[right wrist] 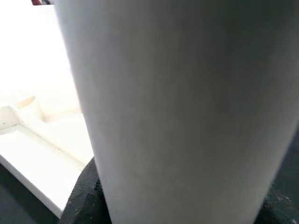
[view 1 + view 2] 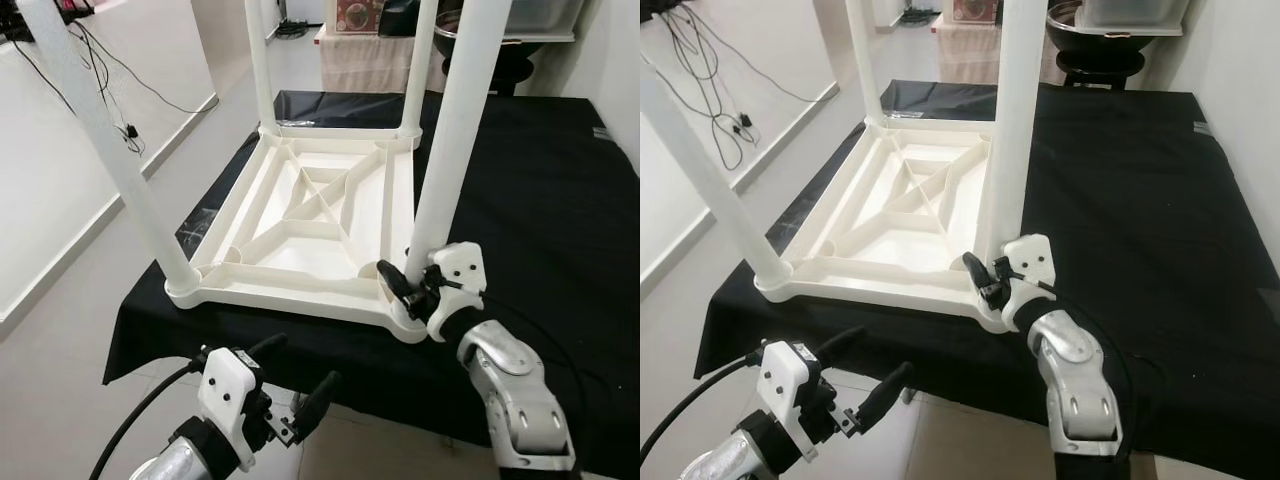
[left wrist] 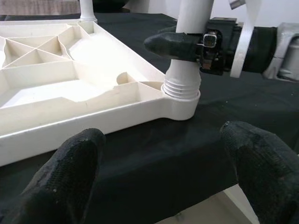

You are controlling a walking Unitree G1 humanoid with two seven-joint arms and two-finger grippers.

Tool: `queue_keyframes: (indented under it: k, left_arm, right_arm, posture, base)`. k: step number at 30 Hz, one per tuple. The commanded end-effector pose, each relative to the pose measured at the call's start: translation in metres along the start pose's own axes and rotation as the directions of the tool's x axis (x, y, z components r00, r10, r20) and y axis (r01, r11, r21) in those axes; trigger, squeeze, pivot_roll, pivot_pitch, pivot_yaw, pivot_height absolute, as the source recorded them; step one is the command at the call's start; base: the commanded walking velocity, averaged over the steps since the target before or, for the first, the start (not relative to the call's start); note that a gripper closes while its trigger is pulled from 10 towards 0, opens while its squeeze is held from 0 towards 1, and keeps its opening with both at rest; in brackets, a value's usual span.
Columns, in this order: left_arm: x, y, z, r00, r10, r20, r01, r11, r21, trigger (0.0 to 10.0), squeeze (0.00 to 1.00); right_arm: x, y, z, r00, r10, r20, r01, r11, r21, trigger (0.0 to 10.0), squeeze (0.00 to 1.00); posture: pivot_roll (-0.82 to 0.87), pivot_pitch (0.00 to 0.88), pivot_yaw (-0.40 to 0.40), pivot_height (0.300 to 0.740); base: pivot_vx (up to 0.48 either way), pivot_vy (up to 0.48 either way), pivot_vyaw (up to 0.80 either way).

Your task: Building children table

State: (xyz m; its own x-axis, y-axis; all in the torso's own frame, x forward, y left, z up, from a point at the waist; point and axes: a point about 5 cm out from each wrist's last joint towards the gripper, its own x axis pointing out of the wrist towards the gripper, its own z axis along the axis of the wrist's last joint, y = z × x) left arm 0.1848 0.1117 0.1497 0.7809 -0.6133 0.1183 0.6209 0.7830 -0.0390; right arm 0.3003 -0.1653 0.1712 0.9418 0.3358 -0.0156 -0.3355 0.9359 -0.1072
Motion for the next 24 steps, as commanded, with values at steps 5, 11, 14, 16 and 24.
queue_keyframes:
  k: [5, 11, 14, 16, 24]
  left_arm:
    - [-0.002, 0.000, -0.002, 1.000, -0.001, -0.015, 0.001, 1.000, -0.013, 10.0, 0.00]
    - [-0.001, -0.002, -0.003, 1.000, -0.021, -0.018, 0.021, 0.999, -0.025, 10.0, 0.00]
    - [-0.001, -0.002, -0.003, 0.999, -0.027, -0.018, 0.026, 0.999, -0.027, 10.0, 0.00]
    - [0.000, -0.003, -0.002, 0.999, -0.035, -0.019, 0.034, 0.999, -0.030, 10.0, 0.00]
    - [0.002, -0.004, -0.001, 0.999, -0.047, -0.017, 0.047, 0.998, -0.032, 10.0, 0.00]
  right_arm:
    - [0.002, -0.003, -0.019, 0.995, 0.057, -0.076, -0.051, 0.995, 0.083, 10.0, 1.00]
    - [0.001, -0.003, 0.025, 0.878, 0.467, 0.103, -0.472, 0.881, 0.039, 10.0, 0.00]
    - [0.000, -0.006, 0.031, 0.837, 0.535, 0.112, -0.540, 0.841, 0.016, 10.0, 0.00]
    - [0.003, -0.015, 0.033, 0.785, 0.612, 0.099, -0.614, 0.789, -0.004, 10.0, 0.00]
    - [0.010, -0.038, 0.033, 0.753, 0.649, 0.104, -0.656, 0.752, 0.060, 10.0, 0.00]
  posture:
    - [0.05, 0.140, 0.065, 0.740]
    - [0.07, 0.136, 0.074, 0.740]
    - [0.07, 0.138, 0.074, 0.740]
    - [0.07, 0.143, 0.075, 0.740]
    - [0.07, 0.153, 0.071, 0.740]
  base:
    - [0.000, 0.000, 0.00]
    - [0.000, 0.000, 0.00]
    - [0.000, 0.000, 0.00]
    - [0.000, 0.000, 0.00]
    - [0.000, 0.000, 0.00]
